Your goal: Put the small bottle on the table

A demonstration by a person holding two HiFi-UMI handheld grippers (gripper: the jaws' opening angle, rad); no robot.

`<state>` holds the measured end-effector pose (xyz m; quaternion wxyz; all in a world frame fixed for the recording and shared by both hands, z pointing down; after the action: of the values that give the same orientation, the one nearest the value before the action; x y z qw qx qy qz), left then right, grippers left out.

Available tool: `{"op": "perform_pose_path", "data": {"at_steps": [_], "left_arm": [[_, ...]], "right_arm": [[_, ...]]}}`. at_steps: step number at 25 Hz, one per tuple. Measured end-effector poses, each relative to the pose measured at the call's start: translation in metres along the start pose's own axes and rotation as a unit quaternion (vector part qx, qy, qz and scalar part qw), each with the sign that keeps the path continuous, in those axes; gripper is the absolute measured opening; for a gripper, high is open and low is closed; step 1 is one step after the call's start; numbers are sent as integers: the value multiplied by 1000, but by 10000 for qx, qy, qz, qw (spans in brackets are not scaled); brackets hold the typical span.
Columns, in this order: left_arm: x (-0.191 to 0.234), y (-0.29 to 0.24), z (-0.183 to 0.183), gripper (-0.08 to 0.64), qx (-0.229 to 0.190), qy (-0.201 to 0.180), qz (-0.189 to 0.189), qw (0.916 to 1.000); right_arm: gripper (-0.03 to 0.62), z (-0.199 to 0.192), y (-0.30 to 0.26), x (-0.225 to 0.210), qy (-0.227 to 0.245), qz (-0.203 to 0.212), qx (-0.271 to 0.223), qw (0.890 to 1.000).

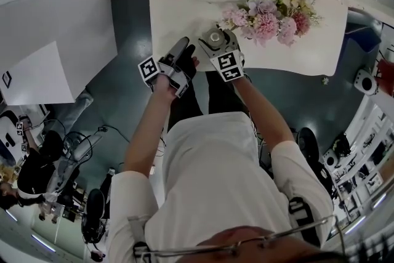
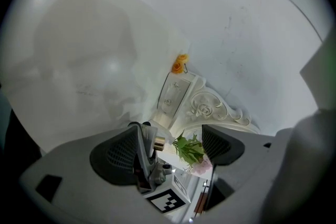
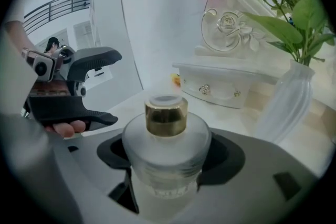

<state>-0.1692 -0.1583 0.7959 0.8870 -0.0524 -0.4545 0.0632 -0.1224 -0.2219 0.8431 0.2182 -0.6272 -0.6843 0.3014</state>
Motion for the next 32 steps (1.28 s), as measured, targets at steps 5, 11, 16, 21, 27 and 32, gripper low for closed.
{"op": "perform_pose_path", "data": {"at_steps": [5,11,16,21,27,32], "left_arm": [[9,2,-3,383,74,0,78,9999],[12,2,-11,383,154,-17,127,9998],[4,1,-14,383,214,-82,77,9997],[-10,-1,-20,383,263,-220,-40,9994],[-30,-3,-31,383,245,-400,-146,9988],[-48,-2,-49,383,234,-593,-303,9975]], "right_arm": [[347,-2,1,2,233,-148,-81,9996],[350,-9,3,2,376,-251,52,9990],[371,-1,4,6,472,-112,0,9988],[371,10,19,6,557,-71,-91,9984],[371,26,46,7,661,36,-210,9976],[351,42,74,7,700,134,-312,9970]]}}
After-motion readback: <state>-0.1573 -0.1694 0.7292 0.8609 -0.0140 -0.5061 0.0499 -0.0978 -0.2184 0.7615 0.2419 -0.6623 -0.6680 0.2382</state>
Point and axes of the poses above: the fingertips, and each gripper's own axes: y backward along the fingers, x to its left, z out of its top, the point moved 1 cm from there along y, backward along the fingers, and after that the axes turned 4 degrees about y, right-handed, at the moved point
